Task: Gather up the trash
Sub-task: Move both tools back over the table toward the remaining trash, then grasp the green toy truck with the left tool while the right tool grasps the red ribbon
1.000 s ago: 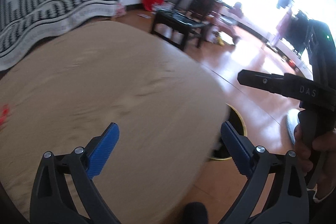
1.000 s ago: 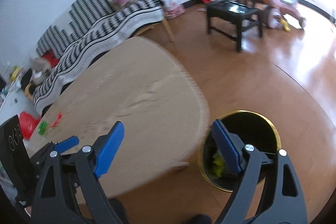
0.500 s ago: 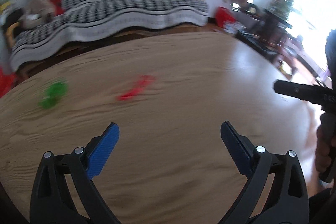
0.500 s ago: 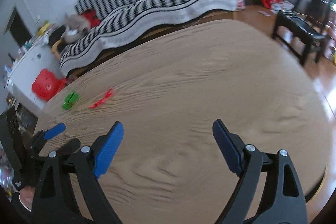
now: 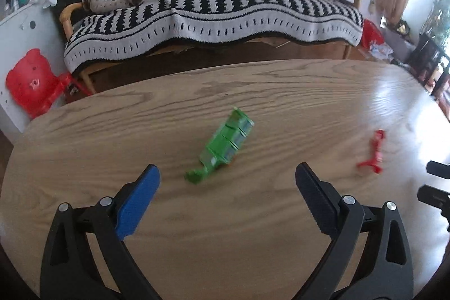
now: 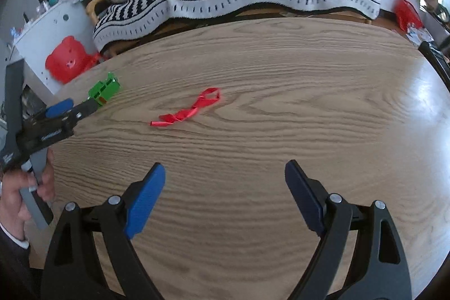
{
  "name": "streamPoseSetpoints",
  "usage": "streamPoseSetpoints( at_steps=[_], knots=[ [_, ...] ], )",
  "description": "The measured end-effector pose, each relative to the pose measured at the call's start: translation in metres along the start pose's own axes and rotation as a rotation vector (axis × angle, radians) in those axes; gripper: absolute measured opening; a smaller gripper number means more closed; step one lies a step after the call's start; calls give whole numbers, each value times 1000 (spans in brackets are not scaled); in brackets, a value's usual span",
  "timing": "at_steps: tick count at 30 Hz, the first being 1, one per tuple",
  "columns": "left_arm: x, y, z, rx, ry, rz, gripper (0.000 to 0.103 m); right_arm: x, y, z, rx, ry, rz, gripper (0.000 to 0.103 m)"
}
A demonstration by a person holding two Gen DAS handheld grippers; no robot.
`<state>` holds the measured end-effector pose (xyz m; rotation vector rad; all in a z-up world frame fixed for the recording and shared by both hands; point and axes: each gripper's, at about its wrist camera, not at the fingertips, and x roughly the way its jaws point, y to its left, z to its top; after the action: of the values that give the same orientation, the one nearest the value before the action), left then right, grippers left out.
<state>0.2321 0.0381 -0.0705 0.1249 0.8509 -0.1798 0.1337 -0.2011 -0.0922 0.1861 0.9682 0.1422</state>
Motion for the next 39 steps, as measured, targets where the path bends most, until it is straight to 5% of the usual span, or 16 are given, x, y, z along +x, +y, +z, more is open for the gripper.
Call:
streamPoseSetpoints(
  at_steps=[3,6,12,26,28,31,32,33,39],
  knots=[
    [15,0,8,13,18,-13,94,11,7,4,-7,12,13,84],
    [27,-5,11,53,35,-20,82,19,12,9,-19,17,6,84],
    [31,-9,5,47,66,-26,30,36,31,16,-94,16,-45,88],
    [-20,-10,-6,10,14,-56,22,73,59,44,-208,-2,-100,94],
    [-19,-6,-7,-18,23,-60,22,69,55,47,-190,-22,-91,74],
    [-21,-4,-10,-39,34,-66,22,64,53,47,-183,-15,-55,69],
    [-24,-6,-11,-34,33,-68,22,63,53,47,-187,-16,-56,59],
    [-27,-9,-13,-28,31,-66,22,60,54,45,-204,-24,-75,29],
    [-43,-26,-20,0,32,-76,22,49,44,37,-172,19,-12,7]
  ],
)
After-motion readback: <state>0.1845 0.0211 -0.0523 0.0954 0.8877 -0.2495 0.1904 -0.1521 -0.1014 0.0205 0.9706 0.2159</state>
